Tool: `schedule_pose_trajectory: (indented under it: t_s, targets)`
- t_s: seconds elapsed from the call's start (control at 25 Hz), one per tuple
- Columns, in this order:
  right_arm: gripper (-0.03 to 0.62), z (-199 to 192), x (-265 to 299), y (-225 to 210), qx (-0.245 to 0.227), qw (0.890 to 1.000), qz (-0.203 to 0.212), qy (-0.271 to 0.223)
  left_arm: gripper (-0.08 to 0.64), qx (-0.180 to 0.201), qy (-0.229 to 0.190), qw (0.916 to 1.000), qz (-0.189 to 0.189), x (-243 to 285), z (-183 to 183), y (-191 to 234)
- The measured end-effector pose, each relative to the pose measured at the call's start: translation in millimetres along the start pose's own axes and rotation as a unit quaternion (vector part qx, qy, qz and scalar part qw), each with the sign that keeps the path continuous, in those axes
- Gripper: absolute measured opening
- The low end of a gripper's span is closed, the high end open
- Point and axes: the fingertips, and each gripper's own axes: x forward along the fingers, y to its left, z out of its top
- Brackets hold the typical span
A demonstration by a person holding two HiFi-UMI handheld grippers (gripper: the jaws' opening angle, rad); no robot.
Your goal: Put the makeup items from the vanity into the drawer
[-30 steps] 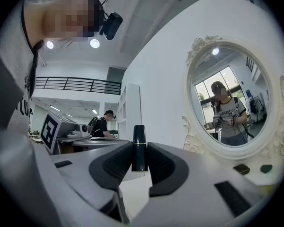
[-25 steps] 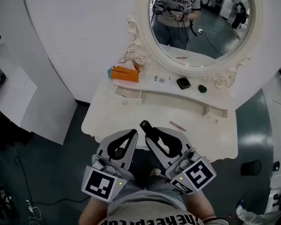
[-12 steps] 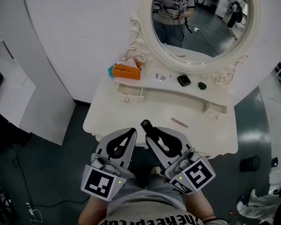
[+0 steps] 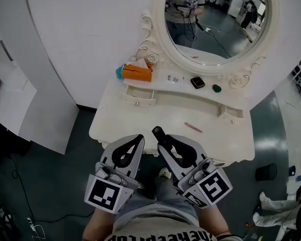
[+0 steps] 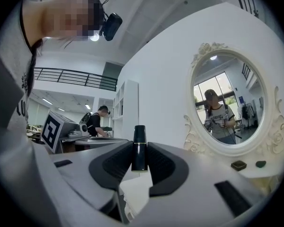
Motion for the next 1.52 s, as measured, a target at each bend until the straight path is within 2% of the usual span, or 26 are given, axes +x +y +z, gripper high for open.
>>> schedule_pose_trajectory:
  t_s: [0.28,1.0,1.52]
  targets:
    - [0.121,1,8,-12,-0.005,1.0,-0.001,0.005,0.015,-0.002,-0.004,0.9999,0.014,7,2,11]
    - [0.12,8,59,-81,-0.008,0.997,0.072,0.006,0.015,-0.001,0.004,0.9967,0.081,74,10,49]
    - [0.12,8,89,-132,-0.004,0.992,0.124,0.002,0.015,0.006,0.009,0.9914,0.13,124,13,68]
